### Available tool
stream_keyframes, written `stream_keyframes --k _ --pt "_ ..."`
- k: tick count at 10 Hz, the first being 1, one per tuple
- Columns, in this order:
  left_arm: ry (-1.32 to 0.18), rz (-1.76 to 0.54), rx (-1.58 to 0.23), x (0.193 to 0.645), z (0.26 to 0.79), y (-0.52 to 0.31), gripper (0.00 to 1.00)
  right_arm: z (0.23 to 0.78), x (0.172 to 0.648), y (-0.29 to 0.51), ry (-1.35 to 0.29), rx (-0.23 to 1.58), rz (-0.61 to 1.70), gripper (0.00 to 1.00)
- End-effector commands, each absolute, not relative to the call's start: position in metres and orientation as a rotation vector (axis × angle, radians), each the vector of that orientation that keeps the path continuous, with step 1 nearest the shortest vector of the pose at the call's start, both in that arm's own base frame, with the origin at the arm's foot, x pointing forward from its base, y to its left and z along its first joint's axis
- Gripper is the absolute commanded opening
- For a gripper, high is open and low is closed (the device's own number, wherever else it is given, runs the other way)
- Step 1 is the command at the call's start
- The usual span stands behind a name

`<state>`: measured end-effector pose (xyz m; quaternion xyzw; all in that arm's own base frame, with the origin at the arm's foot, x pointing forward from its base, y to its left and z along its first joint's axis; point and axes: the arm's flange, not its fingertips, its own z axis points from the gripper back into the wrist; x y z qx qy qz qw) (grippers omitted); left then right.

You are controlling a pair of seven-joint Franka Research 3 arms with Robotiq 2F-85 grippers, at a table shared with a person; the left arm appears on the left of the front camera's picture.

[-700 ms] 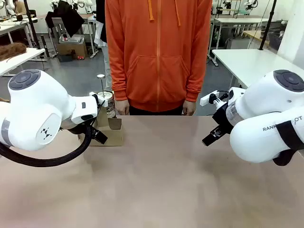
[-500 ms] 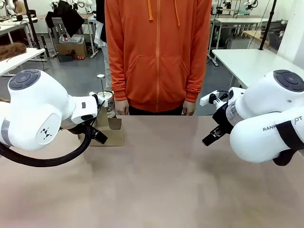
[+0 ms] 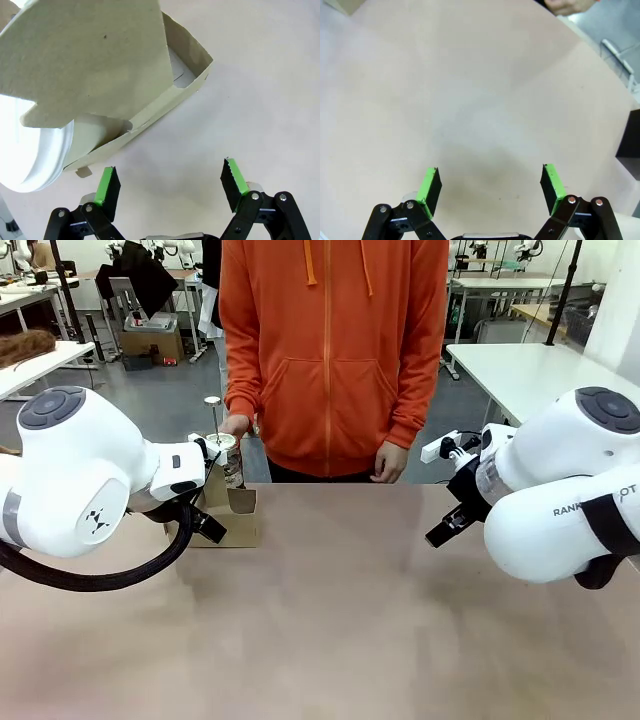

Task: Pour a drink into a cup and package it in a carrier.
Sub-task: Pick up the 600 ml Paper Cup and place it in the middle top area of the table.

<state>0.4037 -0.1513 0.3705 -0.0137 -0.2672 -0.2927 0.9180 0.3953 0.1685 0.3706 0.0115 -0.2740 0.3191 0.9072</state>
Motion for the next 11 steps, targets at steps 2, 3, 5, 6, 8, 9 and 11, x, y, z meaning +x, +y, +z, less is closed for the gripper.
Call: stream_keyframes --k 2,3,5,6,8,9,11 --pt "-0.550 -0.602 -0.028 0.404 0.371 -0.151 1.00 0.371 0.395 0.168 -0.566 0.024 0.659 1.00" --pt "-0.550 -0.602 -0.028 0.404 0.371 -0.151 1.00 0.415 0.424 0.159 -0.582 0.044 0.651 1.00" --pt "-0.550 -0.602 -0.028 0.404 0.371 -0.151 1.00 0.475 0.478 0.131 -0.541 0.123 0.638 1.00" --pt "-0.550 -0.602 -0.028 0.404 0.371 -0.151 1.00 0.505 0.503 0.109 -0.523 0.195 0.690 1.00" --pt "-0.550 -0.602 -0.028 0.404 0.371 -0.151 1.00 0.553 0.536 0.037 -0.520 0.426 0.789 1.00" --pt "-0.550 -0.602 -0.028 0.404 0.371 -0.151 1.00 0.560 0.541 -0.001 -0.537 0.491 0.812 1.00" --pt "-0.550 -0.602 -0.028 0.404 0.371 -0.151 1.00 0.555 0.535 -0.078 -0.654 0.591 0.933 1.00"
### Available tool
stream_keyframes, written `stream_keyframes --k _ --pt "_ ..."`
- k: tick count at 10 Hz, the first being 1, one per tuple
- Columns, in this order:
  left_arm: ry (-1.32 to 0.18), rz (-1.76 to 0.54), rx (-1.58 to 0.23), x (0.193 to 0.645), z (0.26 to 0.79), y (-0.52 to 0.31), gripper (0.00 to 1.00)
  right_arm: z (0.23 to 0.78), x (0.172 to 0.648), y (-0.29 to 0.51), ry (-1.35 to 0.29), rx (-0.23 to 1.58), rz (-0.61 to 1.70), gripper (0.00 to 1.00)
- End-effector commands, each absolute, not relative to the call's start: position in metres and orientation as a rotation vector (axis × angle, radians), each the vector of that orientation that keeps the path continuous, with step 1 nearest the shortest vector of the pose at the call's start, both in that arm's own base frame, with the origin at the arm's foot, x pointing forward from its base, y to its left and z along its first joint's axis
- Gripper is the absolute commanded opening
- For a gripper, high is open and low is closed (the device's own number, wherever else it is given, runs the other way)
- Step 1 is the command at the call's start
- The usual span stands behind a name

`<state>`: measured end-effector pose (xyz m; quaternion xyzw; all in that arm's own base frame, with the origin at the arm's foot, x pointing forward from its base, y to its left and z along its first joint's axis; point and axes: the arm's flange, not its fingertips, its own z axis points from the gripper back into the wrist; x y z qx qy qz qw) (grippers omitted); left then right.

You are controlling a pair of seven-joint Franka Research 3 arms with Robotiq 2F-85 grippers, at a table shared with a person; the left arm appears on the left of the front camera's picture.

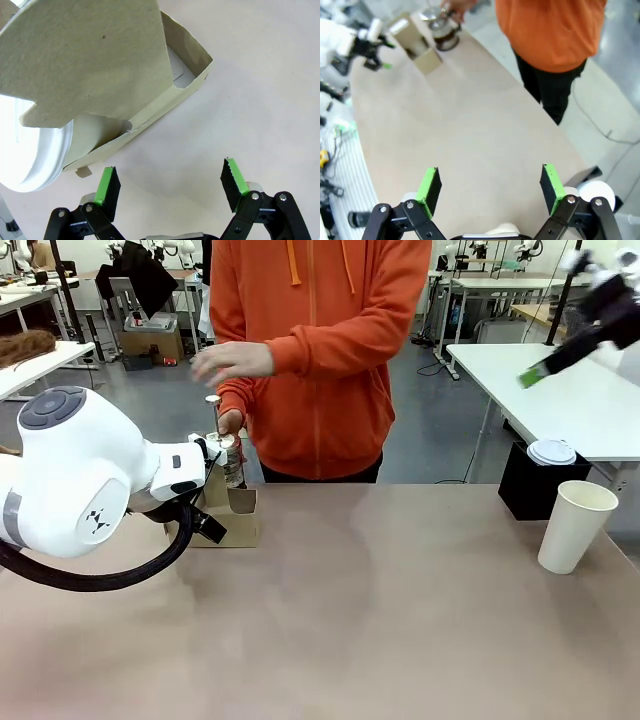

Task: Pour a drink into a cup and package it in a carrier.
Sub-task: Pick up the 600 ml Paper Cup and place it in the middle top area of the table.

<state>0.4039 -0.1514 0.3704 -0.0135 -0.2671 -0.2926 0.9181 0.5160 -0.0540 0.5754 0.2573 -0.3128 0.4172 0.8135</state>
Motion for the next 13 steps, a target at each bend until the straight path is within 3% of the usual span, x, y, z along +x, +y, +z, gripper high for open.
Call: stream_keyframes --k 1,7,12,13 --pt "-0.550 -0.602 -0.028 0.404 0.371 -0.151 1.00 0.542 0.520 -0.119 -0.780 0.649 0.925 1.00" --pt "-0.550 -0.602 -0.028 0.404 0.371 -0.151 1.00 0.388 0.443 -0.249 -1.157 0.937 0.752 1.00" --pt "-0.550 -0.602 -0.028 0.404 0.371 -0.151 1.00 0.370 0.444 -0.259 -1.209 1.001 0.724 1.00" --pt "-0.550 -0.602 -0.028 0.404 0.371 -0.151 1.00 0.352 0.431 -0.260 -1.155 0.970 0.704 1.00"
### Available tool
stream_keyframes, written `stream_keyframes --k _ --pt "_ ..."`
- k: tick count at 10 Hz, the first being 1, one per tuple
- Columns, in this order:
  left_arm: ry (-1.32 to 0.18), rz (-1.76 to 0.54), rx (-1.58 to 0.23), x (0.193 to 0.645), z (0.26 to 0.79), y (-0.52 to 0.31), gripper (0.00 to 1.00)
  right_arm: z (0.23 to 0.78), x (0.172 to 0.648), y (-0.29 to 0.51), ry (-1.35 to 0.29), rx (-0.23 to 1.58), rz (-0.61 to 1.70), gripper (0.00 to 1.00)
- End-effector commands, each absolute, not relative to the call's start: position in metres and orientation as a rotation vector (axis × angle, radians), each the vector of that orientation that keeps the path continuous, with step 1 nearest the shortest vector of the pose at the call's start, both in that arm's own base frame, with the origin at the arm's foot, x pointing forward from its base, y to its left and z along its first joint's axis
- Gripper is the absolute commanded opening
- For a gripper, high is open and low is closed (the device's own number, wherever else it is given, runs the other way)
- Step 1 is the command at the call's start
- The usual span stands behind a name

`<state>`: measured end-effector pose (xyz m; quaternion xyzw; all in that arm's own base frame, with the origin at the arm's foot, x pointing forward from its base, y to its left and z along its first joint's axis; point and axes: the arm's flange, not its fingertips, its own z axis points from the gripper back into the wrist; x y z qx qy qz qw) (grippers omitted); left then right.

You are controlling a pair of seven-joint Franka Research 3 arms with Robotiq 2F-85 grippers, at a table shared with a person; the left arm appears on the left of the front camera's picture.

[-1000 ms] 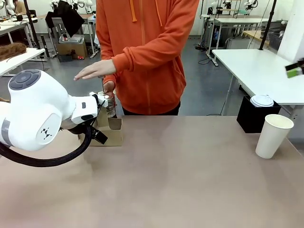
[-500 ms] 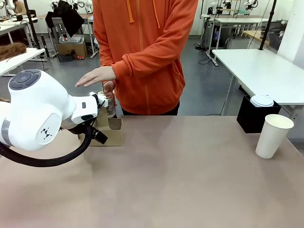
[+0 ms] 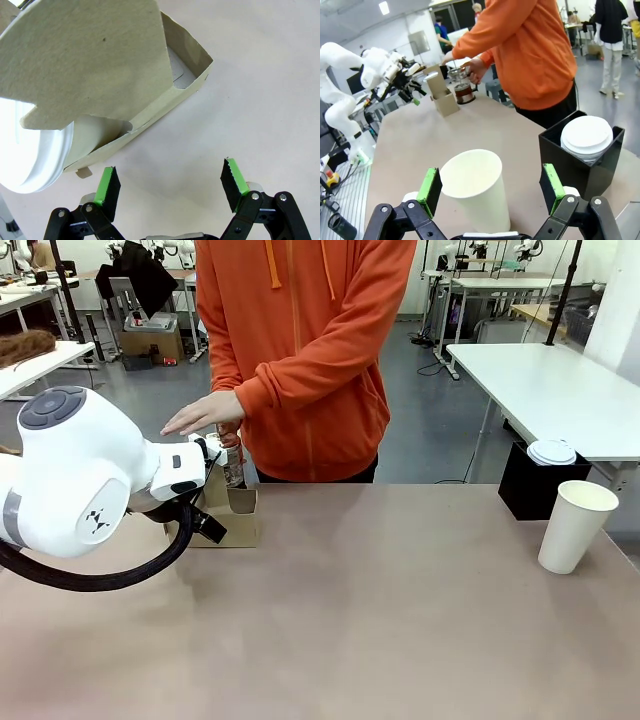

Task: Pour a drink into a cup and package it in a carrier.
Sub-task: Pick up the 600 ml Paper Cup and place it in the middle top area of the table.

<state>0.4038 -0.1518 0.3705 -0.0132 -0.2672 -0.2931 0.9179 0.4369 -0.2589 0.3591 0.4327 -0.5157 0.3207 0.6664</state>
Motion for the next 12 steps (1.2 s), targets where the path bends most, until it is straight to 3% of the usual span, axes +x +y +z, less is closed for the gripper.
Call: stream_keyframes --k 1,3,6,12 --pt "-0.550 -0.602 -0.028 0.404 0.371 -0.151 1.00 0.352 0.431 -0.260 -1.155 0.970 0.704 1.00" --pt "-0.550 -0.602 -0.028 0.404 0.371 -0.151 1.00 0.356 0.435 -0.260 -1.160 0.977 0.718 1.00" --pt "-0.550 -0.602 -0.028 0.404 0.371 -0.151 1.00 0.318 0.424 -0.237 -1.321 1.112 0.784 1.00" --pt "-0.550 -0.602 -0.028 0.404 0.371 -0.151 1.00 0.260 0.416 -0.217 -1.437 1.016 0.831 1.00"
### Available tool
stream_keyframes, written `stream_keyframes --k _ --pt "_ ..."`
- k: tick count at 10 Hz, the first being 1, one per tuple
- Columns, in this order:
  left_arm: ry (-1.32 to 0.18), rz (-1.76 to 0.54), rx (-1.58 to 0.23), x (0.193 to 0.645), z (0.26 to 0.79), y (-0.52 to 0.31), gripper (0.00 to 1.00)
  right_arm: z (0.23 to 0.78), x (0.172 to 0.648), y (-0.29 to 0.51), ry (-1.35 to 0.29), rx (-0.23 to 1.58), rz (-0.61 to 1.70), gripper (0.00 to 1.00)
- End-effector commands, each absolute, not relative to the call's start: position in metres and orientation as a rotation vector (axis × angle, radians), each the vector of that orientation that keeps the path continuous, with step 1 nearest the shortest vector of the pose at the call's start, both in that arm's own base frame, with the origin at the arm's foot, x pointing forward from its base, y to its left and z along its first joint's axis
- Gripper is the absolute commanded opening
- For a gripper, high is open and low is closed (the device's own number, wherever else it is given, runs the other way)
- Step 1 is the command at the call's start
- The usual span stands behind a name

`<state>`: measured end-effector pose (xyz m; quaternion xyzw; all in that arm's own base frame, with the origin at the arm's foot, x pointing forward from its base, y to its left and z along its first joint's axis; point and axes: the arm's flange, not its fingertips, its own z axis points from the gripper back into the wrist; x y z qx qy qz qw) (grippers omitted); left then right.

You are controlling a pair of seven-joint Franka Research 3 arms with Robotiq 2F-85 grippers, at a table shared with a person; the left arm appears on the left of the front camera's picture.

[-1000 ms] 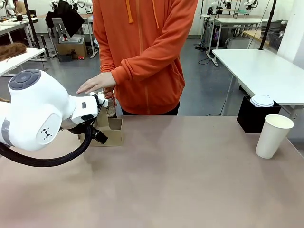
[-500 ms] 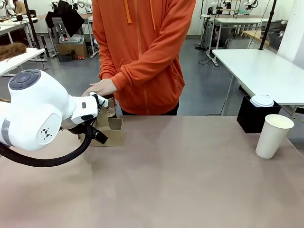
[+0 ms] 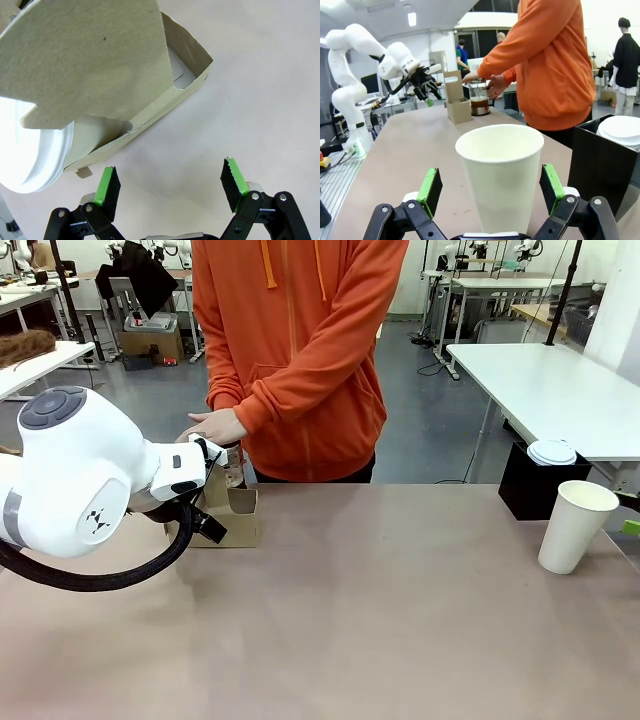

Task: Pour a drink into a cup and package it in a carrier.
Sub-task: Pick up the 600 ml Paper Cup and place it in the middle top area of the table.

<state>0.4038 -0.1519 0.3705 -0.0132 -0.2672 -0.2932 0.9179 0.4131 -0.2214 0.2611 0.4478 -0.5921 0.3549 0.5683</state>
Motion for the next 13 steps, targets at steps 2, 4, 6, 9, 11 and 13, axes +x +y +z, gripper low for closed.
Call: stream_keyframes --k 2,4,6,9,11,13 --pt "-0.550 -0.602 -0.028 0.404 0.371 -0.151 1.00 0.249 0.419 -0.213 -1.441 0.961 0.814 1.00" --pt "-0.550 -0.602 -0.028 0.404 0.371 -0.151 1.00 0.244 0.423 -0.205 -1.428 0.965 0.807 1.00" --pt "-0.550 -0.602 -0.028 0.404 0.371 -0.151 1.00 0.241 0.428 -0.197 -1.417 0.967 0.798 1.00" --pt "-0.550 -0.602 -0.028 0.404 0.371 -0.151 1.00 0.239 0.435 -0.183 -1.389 0.984 0.805 1.00" --pt "-0.550 -0.602 -0.028 0.404 0.371 -0.151 1.00 0.235 0.442 -0.172 -1.365 0.999 0.808 1.00" --pt "-0.550 -0.602 -0.028 0.404 0.371 -0.151 1.00 0.233 0.447 -0.160 -1.343 1.014 0.810 1.00"
